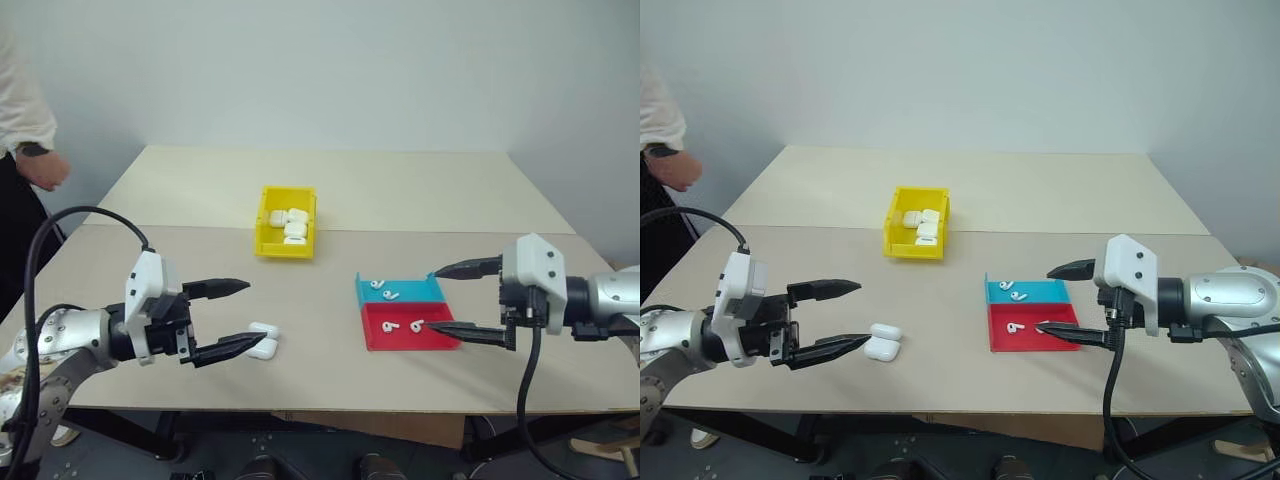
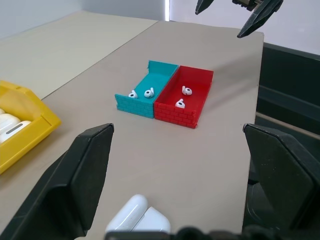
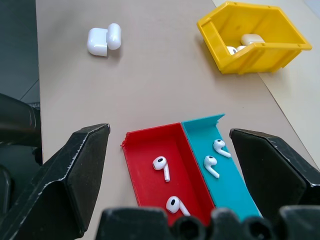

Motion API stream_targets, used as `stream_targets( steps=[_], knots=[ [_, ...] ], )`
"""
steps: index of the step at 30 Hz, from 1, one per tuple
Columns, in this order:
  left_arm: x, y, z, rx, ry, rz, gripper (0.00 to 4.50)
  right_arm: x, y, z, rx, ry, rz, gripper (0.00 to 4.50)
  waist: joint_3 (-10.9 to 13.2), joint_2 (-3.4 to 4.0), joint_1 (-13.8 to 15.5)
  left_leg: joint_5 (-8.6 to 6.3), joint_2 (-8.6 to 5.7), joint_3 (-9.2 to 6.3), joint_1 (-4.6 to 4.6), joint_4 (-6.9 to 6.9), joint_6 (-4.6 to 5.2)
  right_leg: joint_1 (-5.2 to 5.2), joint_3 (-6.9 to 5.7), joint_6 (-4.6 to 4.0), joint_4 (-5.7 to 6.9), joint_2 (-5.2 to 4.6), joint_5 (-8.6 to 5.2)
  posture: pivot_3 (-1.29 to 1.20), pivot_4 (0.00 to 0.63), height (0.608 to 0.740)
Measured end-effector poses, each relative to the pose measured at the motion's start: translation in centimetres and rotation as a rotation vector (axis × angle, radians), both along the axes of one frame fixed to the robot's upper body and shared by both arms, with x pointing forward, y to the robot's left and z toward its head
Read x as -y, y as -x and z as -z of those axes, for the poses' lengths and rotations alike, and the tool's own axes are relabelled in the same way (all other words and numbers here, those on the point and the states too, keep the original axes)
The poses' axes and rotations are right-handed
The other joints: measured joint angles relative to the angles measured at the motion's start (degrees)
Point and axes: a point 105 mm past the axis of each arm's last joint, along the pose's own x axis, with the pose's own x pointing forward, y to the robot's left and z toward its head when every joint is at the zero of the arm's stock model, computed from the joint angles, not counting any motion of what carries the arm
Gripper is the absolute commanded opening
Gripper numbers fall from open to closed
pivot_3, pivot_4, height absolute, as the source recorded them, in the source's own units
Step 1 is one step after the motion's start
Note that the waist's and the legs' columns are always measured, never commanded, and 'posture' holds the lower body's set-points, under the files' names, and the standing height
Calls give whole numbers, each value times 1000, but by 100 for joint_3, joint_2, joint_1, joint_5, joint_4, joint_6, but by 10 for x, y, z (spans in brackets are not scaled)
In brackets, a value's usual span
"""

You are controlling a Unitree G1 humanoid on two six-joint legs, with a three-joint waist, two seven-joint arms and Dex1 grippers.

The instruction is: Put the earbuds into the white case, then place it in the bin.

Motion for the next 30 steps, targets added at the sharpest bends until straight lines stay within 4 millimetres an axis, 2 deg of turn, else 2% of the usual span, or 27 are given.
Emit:
stream_targets(
  steps=[9,17,20,26,28,30],
  knots=[
    [-2,-5,-5,4,-18,-14,4500,-2,0,-1,2,-27,1,4456,0,0,-15,0,1,0,1,0,0,-1,0,0,2,1,0,0,150,740],
    [1,1,4,-54,-144,-42,4500,-2,-1,1,-4,-40,36,4456,0,0,-8,0,0,3,1,-2,-1,-2,2,0,1,-1,0,0,150,740],
    [1,-2,5,-77,-160,-106,4500,-4,-5,-4,19,-51,46,4456,0,0,-16,-1,1,3,3,-2,-1,-2,3,1,4,0,0,0,150,740],
    [7,-22,-2,22,-98,-348,4500,-4,-5,-2,-1,-51,75,4456,3,-6,10,0,-1,-1,1,-1,0,4,3,2,4,3,1,0,150,740],
    [4,-29,-5,-3,-118,-408,4500,-5,-4,-1,-5,-58,80,4456,4,-7,10,1,-1,-3,3,0,1,4,4,3,7,6,1,0,150,740],
    [4,-30,3,-123,-246,-405,4500,-6,-4,-1,-6,-77,86,4456,8,-15,14,1,-1,-8,5,4,0,6,4,3,13,10,1,0,150,740]
  ],
)
